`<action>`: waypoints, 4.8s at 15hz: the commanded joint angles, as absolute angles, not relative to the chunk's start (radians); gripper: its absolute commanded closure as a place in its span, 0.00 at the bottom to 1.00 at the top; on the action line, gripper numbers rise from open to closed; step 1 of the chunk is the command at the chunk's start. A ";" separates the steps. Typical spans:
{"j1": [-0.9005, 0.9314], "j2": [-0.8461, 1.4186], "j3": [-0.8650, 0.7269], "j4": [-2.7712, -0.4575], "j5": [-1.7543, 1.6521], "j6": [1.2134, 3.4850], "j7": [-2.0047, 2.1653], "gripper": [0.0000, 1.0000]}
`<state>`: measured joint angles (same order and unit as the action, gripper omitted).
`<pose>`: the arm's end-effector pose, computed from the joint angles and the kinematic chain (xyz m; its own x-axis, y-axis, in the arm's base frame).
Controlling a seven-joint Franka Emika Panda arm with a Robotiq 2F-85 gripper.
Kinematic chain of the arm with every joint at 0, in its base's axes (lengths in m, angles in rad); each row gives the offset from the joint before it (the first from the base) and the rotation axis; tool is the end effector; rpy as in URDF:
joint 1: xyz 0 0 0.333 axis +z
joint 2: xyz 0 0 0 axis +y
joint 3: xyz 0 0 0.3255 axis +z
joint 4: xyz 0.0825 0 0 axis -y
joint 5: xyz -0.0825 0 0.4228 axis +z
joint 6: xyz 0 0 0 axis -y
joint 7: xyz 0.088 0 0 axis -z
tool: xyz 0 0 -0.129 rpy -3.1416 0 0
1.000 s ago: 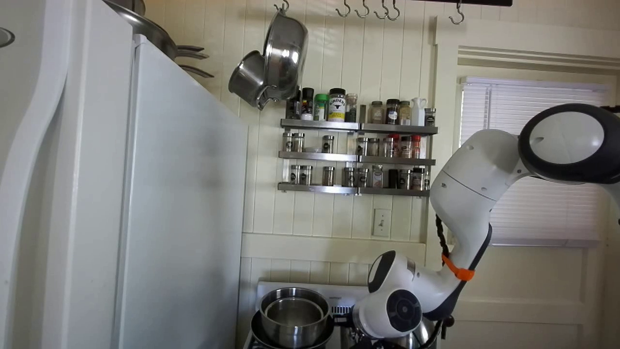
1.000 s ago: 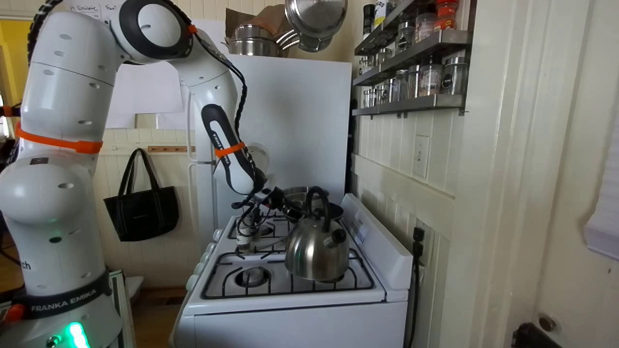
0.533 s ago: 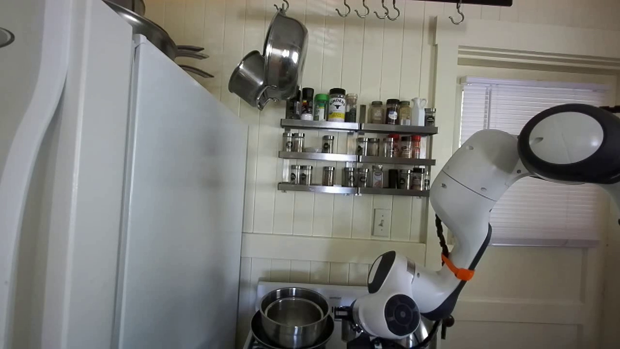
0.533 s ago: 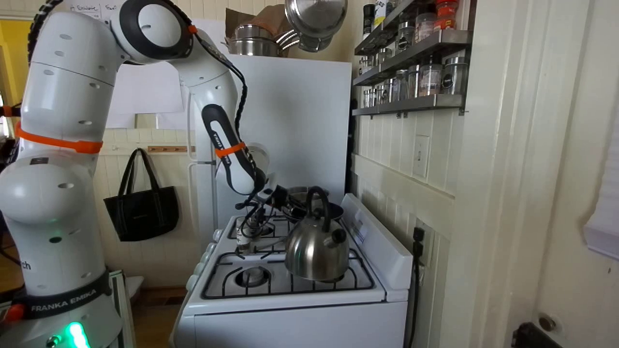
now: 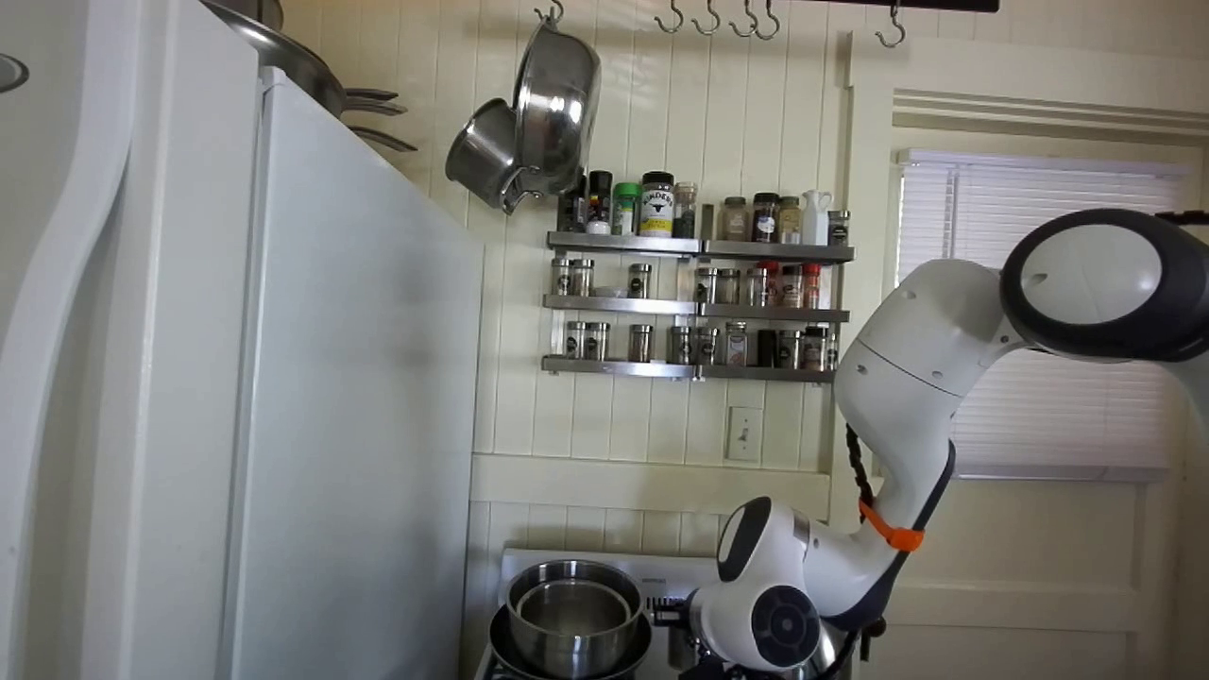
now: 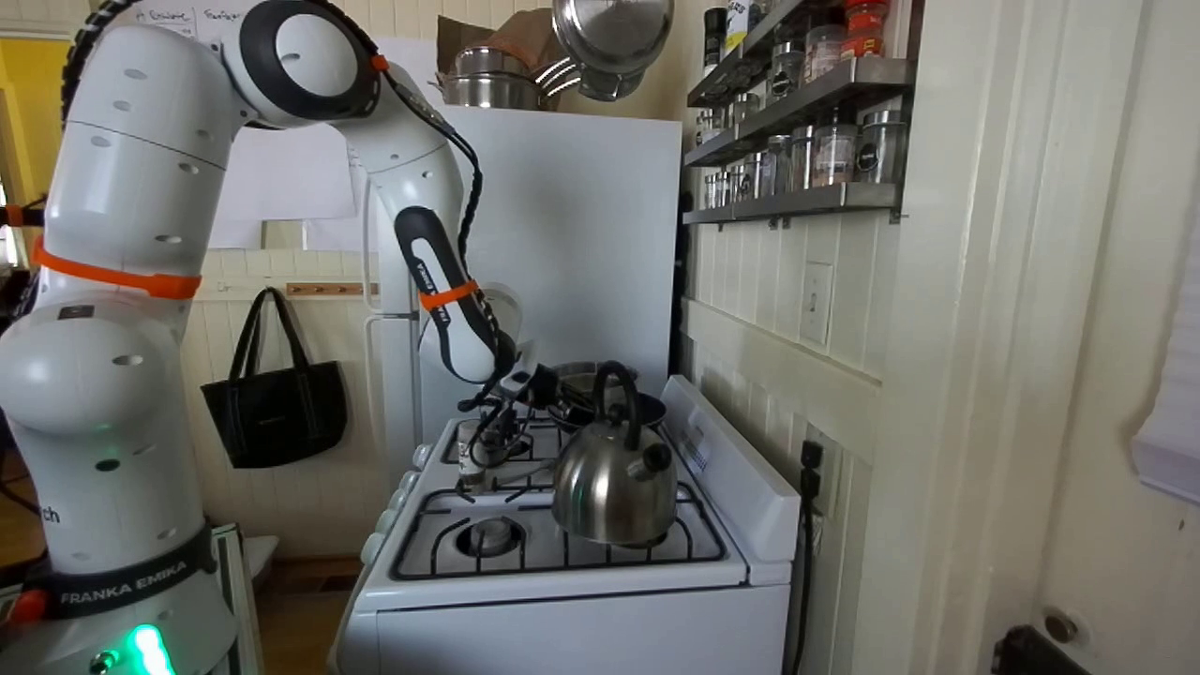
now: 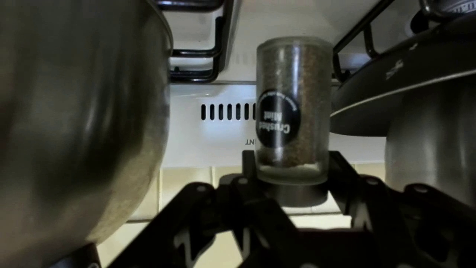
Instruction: Remove one glass jar from the topmost shelf and put it on the stovetop.
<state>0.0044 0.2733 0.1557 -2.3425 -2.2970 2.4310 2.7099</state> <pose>0.5338 0.0767 0.1728 0.4037 -0.2148 0.8893 -0.4067 -0.9129 -0.0360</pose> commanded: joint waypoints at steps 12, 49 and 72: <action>-0.012 0.327 0.170 -2.331 -2.343 2.442 2.772 0.75; -0.127 0.420 0.295 -2.323 -2.496 2.284 2.772 0.75; -0.291 0.314 0.474 -2.341 -2.345 2.507 2.747 0.00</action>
<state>-0.2778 0.3708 0.4459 -2.3281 -2.4043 2.4213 2.7124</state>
